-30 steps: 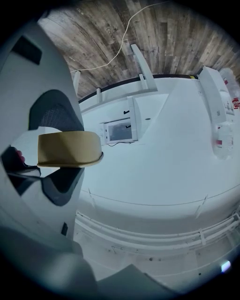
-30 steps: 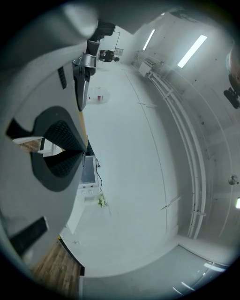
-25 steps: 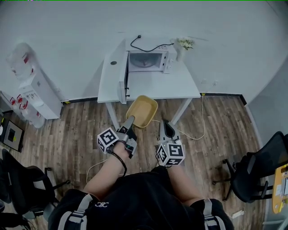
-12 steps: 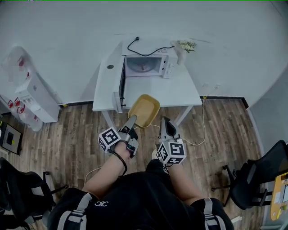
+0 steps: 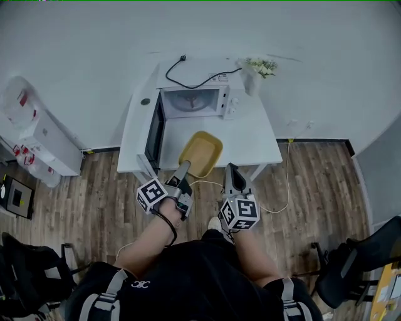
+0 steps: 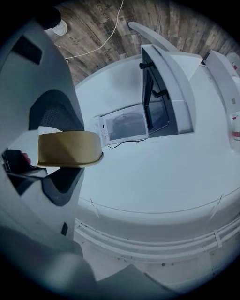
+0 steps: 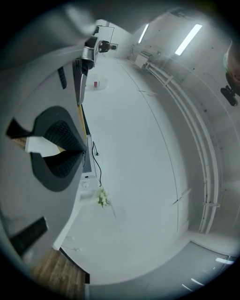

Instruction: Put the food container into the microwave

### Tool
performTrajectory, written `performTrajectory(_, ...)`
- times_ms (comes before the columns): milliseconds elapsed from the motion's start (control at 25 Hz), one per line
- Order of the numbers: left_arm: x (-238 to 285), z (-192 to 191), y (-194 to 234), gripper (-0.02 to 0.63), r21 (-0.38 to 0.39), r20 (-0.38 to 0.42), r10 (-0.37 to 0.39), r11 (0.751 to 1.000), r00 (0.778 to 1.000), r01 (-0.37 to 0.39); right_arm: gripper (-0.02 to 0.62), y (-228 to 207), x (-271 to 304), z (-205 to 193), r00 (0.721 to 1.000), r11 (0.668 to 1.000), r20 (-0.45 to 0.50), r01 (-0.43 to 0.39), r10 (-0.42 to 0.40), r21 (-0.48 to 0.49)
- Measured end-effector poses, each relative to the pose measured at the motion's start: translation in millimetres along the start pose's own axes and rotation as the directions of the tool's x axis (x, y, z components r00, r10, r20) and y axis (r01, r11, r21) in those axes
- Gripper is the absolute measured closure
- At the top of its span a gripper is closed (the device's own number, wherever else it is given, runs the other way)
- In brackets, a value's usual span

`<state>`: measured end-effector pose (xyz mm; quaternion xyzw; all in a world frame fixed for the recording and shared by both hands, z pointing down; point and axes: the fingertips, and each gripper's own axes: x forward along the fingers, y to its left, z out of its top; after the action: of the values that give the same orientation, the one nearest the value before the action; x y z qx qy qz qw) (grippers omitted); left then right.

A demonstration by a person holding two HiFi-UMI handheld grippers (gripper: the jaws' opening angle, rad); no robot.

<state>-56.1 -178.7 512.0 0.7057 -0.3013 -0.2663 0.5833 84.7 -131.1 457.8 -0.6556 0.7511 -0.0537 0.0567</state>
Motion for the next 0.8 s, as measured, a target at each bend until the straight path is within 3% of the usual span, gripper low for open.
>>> performTrajectory(320,103.8,22.3,12.6,0.379,-0.007,0.054,0.045,0.999,0.998,-0.045,0.595,-72.6,81.7,7.3,0.999,0.999,-0.034,-0.036,0.036,0.005)
performTrajectory(800,200.7,74.4,51.9,0.379,-0.039,0.195,0.102,0.995,0.976,-0.096,0.595,-127.6,179.1,1.6,0.983,0.987,-0.090,-0.159,0.158,-0.002)
